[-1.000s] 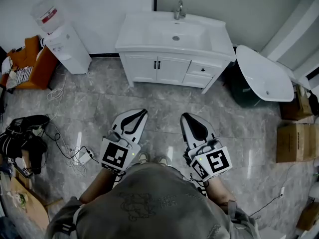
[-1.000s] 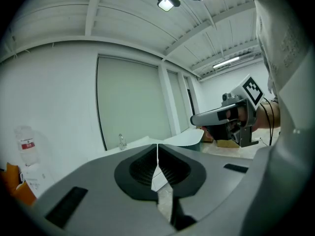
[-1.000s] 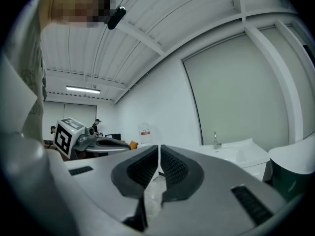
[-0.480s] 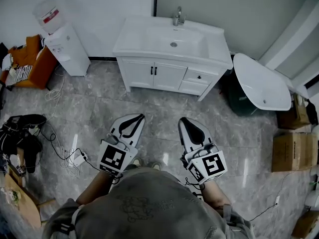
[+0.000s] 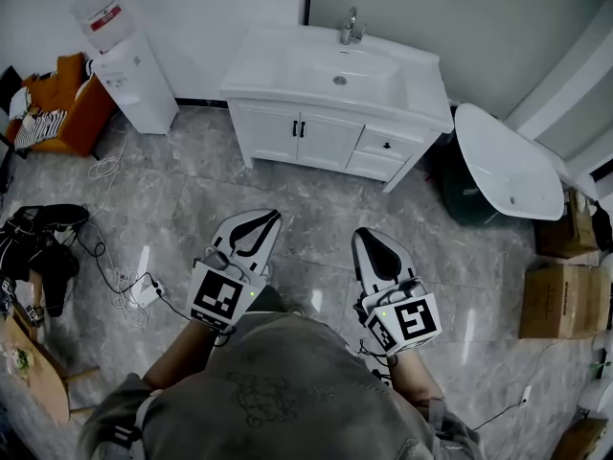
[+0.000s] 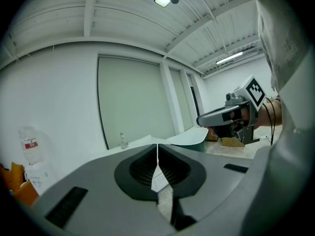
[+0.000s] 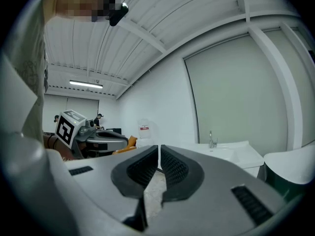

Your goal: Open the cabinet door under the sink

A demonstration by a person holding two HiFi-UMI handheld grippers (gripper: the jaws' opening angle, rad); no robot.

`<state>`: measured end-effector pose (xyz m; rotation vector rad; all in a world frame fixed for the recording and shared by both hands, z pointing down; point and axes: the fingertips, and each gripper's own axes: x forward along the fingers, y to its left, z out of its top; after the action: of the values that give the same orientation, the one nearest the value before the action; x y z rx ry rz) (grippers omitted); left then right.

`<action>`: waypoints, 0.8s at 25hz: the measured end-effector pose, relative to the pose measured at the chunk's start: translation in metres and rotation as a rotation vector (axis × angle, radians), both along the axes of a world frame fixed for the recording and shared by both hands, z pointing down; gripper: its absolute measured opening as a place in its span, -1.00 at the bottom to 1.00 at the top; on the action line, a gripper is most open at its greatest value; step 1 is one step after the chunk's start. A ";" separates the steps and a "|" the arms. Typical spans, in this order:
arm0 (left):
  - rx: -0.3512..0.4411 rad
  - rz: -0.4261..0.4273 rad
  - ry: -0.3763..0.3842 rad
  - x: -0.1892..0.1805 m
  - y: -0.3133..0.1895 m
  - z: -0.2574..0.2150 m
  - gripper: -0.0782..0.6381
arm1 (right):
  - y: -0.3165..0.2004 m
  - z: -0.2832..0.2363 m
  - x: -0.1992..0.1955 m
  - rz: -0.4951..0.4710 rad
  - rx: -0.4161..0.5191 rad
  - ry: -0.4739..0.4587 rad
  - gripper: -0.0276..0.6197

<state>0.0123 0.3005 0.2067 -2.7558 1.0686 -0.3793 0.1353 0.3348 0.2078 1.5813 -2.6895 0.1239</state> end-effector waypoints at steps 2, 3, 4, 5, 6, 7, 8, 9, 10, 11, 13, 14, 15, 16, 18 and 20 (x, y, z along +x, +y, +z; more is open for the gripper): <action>-0.007 -0.014 0.004 -0.002 -0.004 0.003 -0.72 | -0.005 0.003 -0.003 -0.014 -0.004 0.002 -0.81; -0.011 -0.018 0.008 -0.003 -0.007 0.005 -0.72 | -0.008 0.004 -0.005 -0.019 -0.003 0.003 -0.81; -0.014 -0.021 0.010 -0.004 -0.009 0.007 -0.72 | -0.012 0.005 -0.006 -0.023 -0.001 0.004 -0.81; -0.017 -0.022 0.012 -0.005 -0.013 0.010 -0.72 | -0.016 0.006 -0.008 -0.025 0.000 0.006 -0.81; -0.020 -0.021 0.011 -0.006 -0.017 0.012 -0.72 | -0.020 0.006 -0.009 -0.027 0.001 0.009 -0.81; -0.023 -0.020 0.009 -0.007 -0.022 0.014 -0.72 | -0.024 0.007 -0.010 -0.028 0.001 0.014 -0.81; -0.026 -0.019 0.008 -0.008 -0.027 0.016 -0.72 | -0.029 0.008 -0.011 -0.028 0.000 0.021 -0.81; -0.029 -0.018 0.008 -0.008 -0.033 0.017 -0.72 | -0.035 0.008 -0.011 -0.027 -0.001 0.028 -0.81; -0.030 -0.018 0.008 -0.009 -0.040 0.017 -0.72 | -0.041 0.009 -0.011 -0.024 -0.005 0.035 -0.81; -0.030 -0.018 0.009 -0.010 -0.046 0.017 -0.72 | -0.048 0.010 -0.010 -0.023 -0.009 0.039 -0.81; -0.029 -0.020 0.011 -0.012 -0.060 0.018 -0.72 | -0.064 0.012 -0.010 -0.019 -0.015 0.040 -0.81; -0.031 -0.021 0.012 -0.014 -0.068 0.019 -0.72 | -0.072 0.013 -0.011 -0.015 -0.016 0.039 -0.81; -0.034 -0.022 0.014 -0.016 -0.075 0.021 -0.72 | -0.080 0.014 -0.013 -0.011 -0.017 0.038 -0.81; -0.038 -0.023 0.016 -0.019 -0.083 0.022 -0.72 | -0.089 0.015 -0.014 -0.007 -0.020 0.037 -0.81; -0.046 -0.022 0.016 -0.023 -0.101 0.024 -0.72 | -0.108 0.017 -0.019 -0.005 -0.029 0.040 -0.81; -0.054 -0.019 0.018 -0.026 -0.121 0.024 -0.72 | -0.128 0.019 -0.023 -0.001 -0.032 0.070 -0.81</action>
<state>-0.0137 0.1799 0.2307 -2.8031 1.1057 -0.3917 0.1126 0.2072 0.2267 1.5454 -2.6227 0.1085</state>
